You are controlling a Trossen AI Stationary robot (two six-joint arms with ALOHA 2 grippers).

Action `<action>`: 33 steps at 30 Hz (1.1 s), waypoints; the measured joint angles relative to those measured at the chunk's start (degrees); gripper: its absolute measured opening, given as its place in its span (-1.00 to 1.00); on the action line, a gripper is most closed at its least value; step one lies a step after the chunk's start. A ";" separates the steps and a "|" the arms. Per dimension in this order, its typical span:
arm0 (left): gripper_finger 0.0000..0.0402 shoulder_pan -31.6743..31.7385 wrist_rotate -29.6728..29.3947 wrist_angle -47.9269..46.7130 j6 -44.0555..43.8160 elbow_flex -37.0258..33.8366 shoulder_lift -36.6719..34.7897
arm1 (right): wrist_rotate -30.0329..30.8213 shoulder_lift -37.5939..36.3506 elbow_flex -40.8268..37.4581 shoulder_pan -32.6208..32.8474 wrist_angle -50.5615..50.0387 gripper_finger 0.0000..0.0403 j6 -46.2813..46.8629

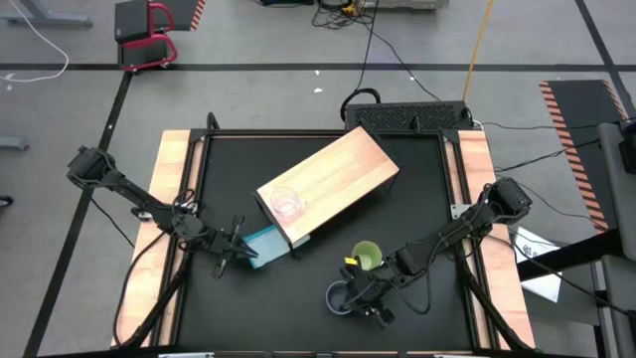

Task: Stack small to large cups/mugs on shelf
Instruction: Put the gray mug on the shelf

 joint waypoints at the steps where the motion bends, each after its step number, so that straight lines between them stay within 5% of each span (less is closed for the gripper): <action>1: -0.87 0.01 0.00 0.00 0.00 0.00 0.00 | 0.02 0.00 -0.01 -0.02 -0.04 -0.35 -0.19; 18: -0.87 -0.01 0.00 -0.07 0.07 0.00 0.02 | 0.07 0.00 0.00 -0.02 0.01 -0.96 -1.51; 33: -0.87 -0.01 0.00 -0.46 0.07 0.00 0.01 | 0.08 -3.86 -0.02 1.11 1.72 -0.99 -4.28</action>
